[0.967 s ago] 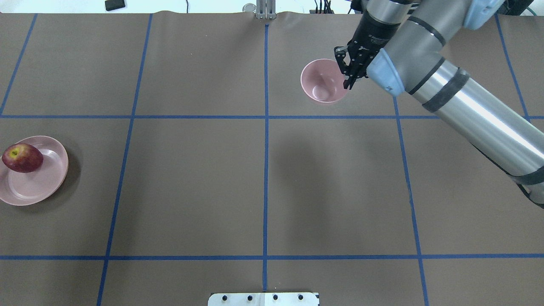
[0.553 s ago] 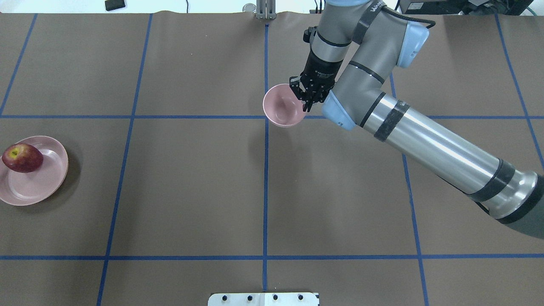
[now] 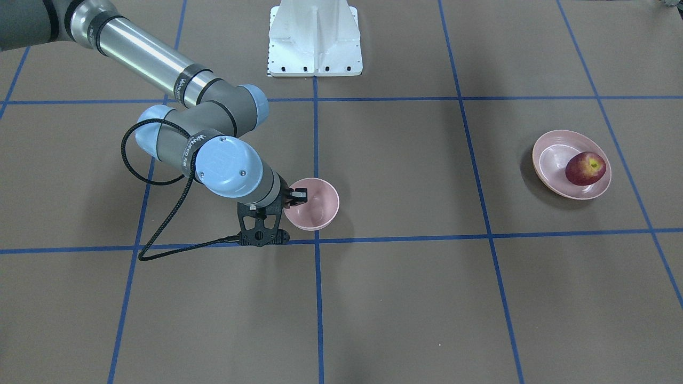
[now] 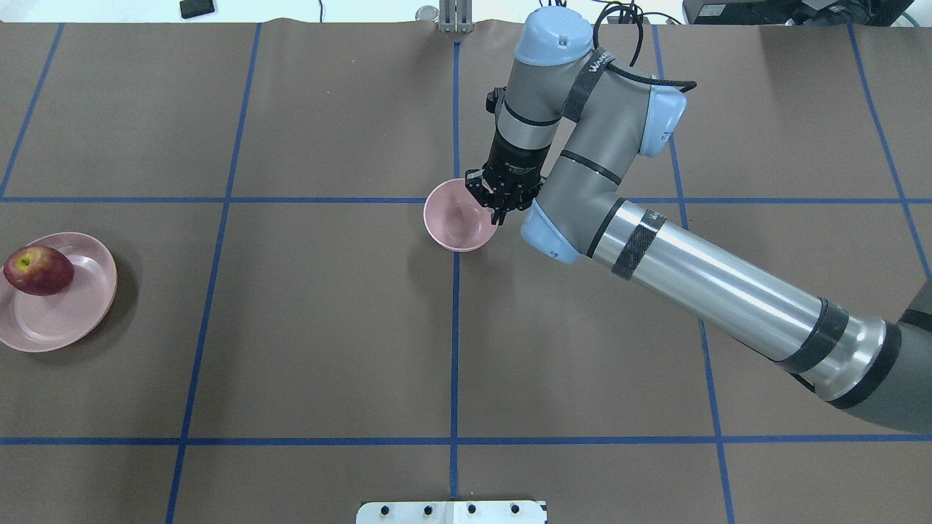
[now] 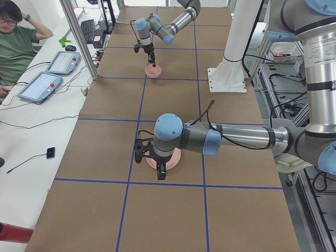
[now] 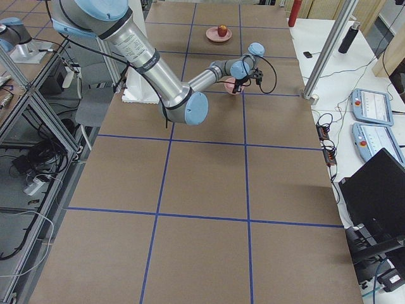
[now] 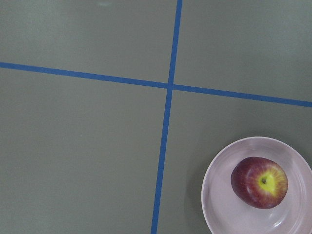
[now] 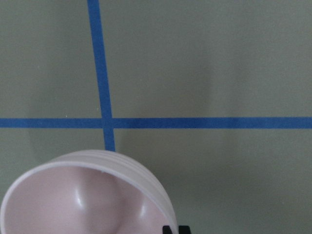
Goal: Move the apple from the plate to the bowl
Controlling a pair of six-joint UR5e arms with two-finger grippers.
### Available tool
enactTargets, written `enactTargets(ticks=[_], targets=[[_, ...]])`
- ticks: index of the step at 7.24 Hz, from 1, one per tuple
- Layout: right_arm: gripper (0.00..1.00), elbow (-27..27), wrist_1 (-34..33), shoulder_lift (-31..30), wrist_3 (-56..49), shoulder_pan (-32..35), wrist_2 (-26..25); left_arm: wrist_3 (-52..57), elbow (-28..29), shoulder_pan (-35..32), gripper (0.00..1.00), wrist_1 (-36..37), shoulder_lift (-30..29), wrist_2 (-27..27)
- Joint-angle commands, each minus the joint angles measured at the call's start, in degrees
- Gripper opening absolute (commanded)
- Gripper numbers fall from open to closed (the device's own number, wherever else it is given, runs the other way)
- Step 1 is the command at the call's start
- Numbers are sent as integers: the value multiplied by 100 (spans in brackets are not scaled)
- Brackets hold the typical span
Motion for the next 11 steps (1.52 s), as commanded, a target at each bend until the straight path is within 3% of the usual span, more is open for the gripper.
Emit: enactTargets(ticks=[1,2,3,4,8,10,11], targets=[[0,-3,64,7,3,-66,-4,0,3,0,99,3,-10,0],[13,-90,291,-2,3,-101,-30,0,3,0,99,12,-10,0],[62,-100,345,-2,11,-101,-82,0,38,0,99,-6,-10,0],[100,-83,459,7,29,-118,-257,0,73,0,99,-41,-18,0],[100,339,198,-63,64,565,-223,-453,21,52,99,-75,-255,-70],[100,594,-417,-125,47,777,-426,-973,-32,612,99,-241,-449,-1],[100,725,-428,-229,29,874,-391,-1663,-32,1024,99,-687,-458,226]])
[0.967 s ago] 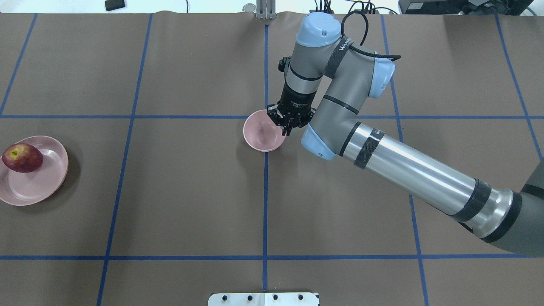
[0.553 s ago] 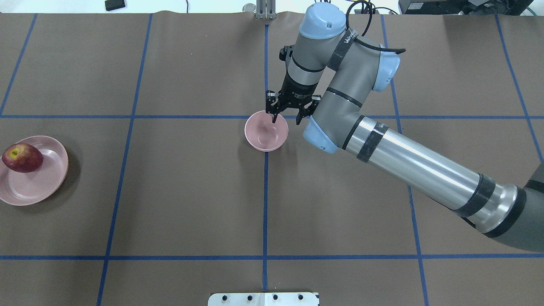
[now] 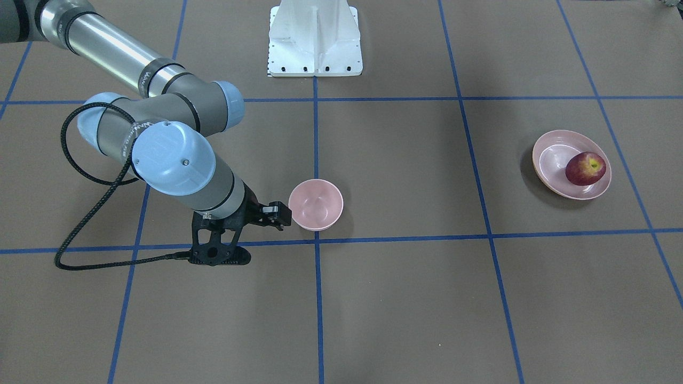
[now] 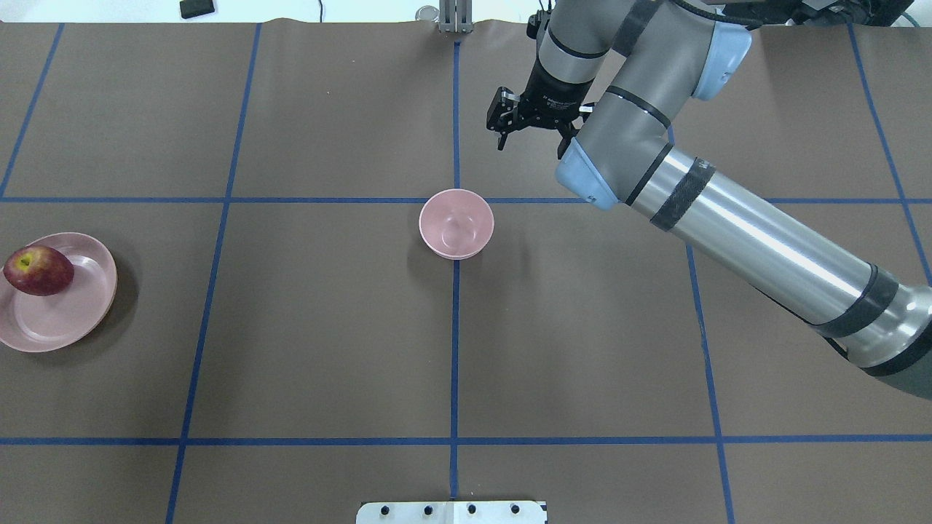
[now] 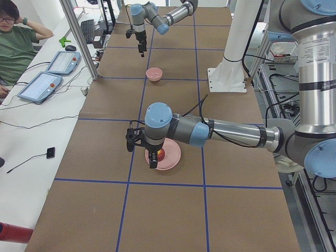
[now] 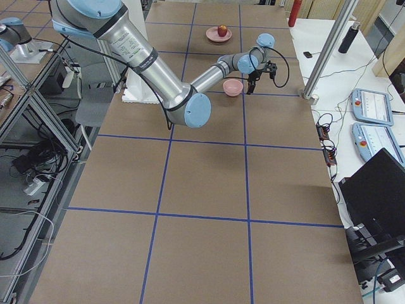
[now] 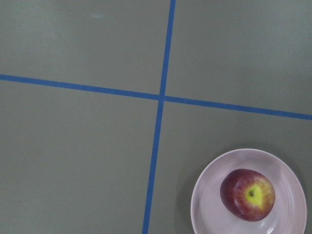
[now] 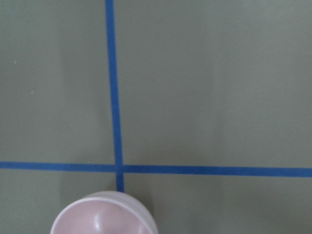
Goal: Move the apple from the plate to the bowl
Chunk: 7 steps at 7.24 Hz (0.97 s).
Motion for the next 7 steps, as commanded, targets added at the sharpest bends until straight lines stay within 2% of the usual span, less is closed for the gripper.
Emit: enactTargets(ticks=[1,4,6,7], targets=[[100,361,-134,-266,-76,198,24,-1262,-13,946,99,-818,-35,557],[100,486,-126,-390,-86,269,42,-2075,109,1985,99,-1005,-219,1112],[100,521,-126,-399,-86,286,60,-2269,809,2216,99,-1758,-368,1237],[100,521,-126,-399,-86,286,60,-2323,926,2225,99,-1945,-369,1238]])
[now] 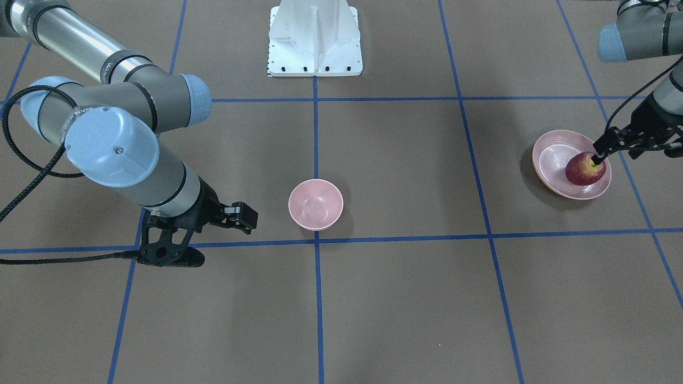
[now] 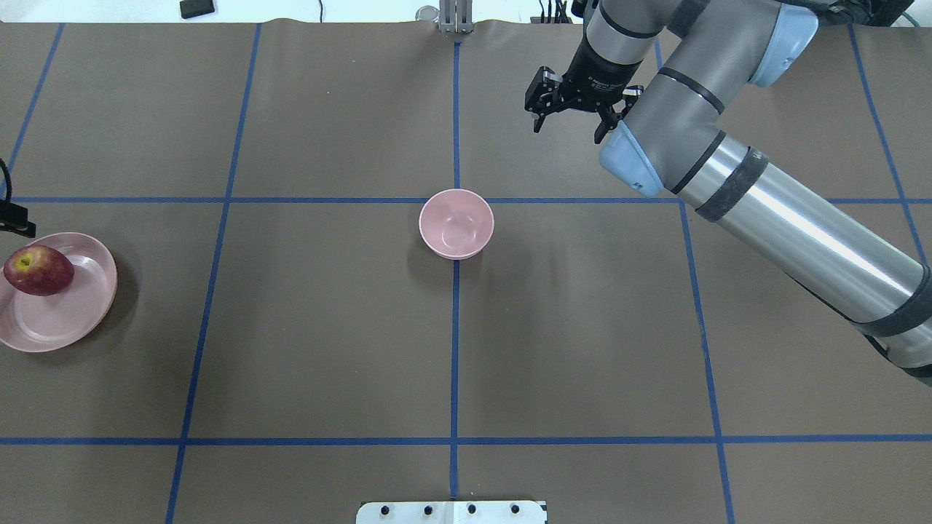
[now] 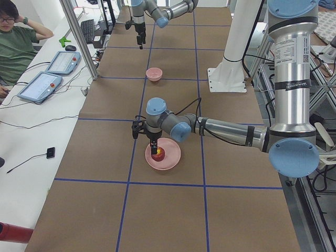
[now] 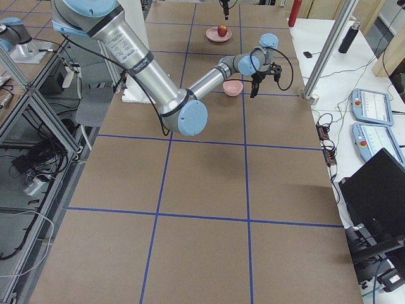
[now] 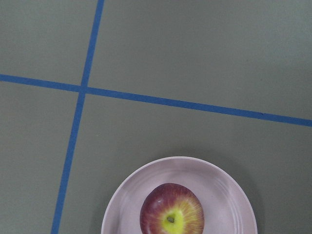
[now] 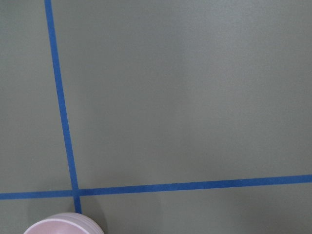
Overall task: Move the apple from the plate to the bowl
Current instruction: 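Lower the left gripper onto the apple on the pink plate and grasp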
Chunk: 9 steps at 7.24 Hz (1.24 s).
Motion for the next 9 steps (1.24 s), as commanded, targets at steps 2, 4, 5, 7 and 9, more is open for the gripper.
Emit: enactTargets(ticks=[2,4,5,7,9], targets=[[100,5,0,-12,0,7,4,-111,306,210,99,-343,-48,38],[100,14,18,-38,0,7,4,-102,421,352,99,-343,-57,38],[100,5,27,-64,0,7,4,-93,456,396,99,-352,-48,38],[100,5,36,-91,-9,7,4,-76,544,440,99,-352,-57,38],[100,5,36,-91,-9,7,4,-76,806,597,99,-430,-223,151]])
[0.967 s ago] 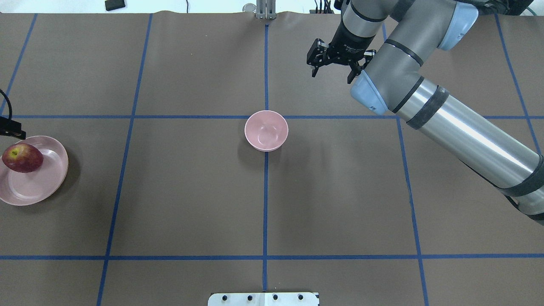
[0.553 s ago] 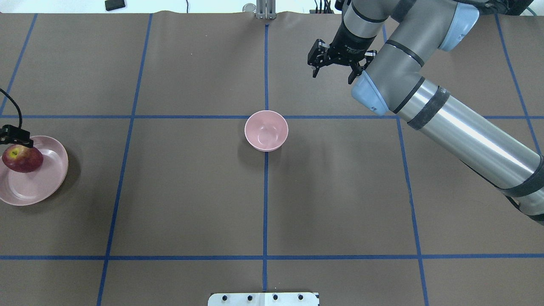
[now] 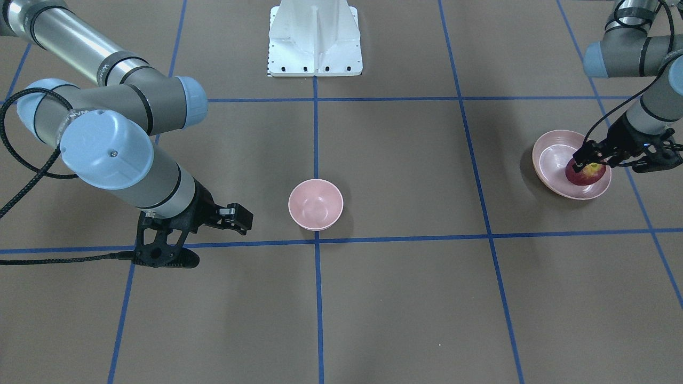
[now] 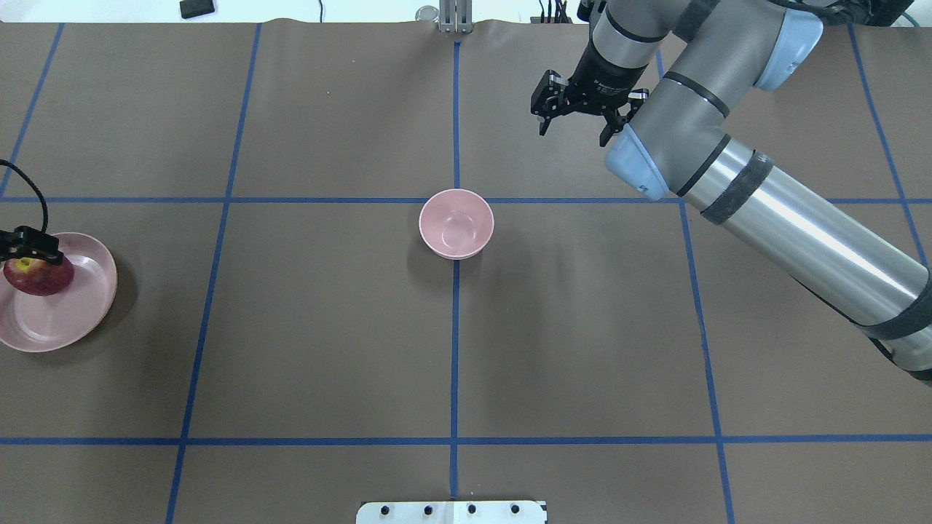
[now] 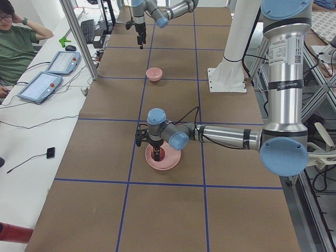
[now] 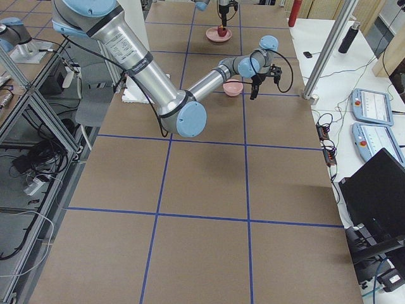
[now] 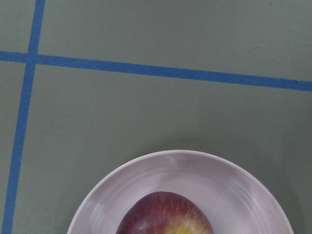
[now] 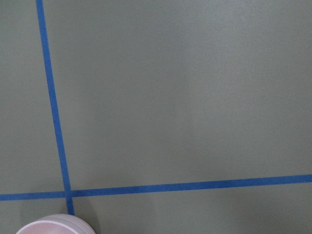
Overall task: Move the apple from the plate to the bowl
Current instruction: 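Lower the left gripper onto the apple on the pink plate and grasp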
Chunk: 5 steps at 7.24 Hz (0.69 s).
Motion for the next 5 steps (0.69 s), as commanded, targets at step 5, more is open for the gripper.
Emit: enactTargets(ticks=[5], targets=[[100,8,1,-29,0,0,0,-42,401,147,71,-333,-150,24]])
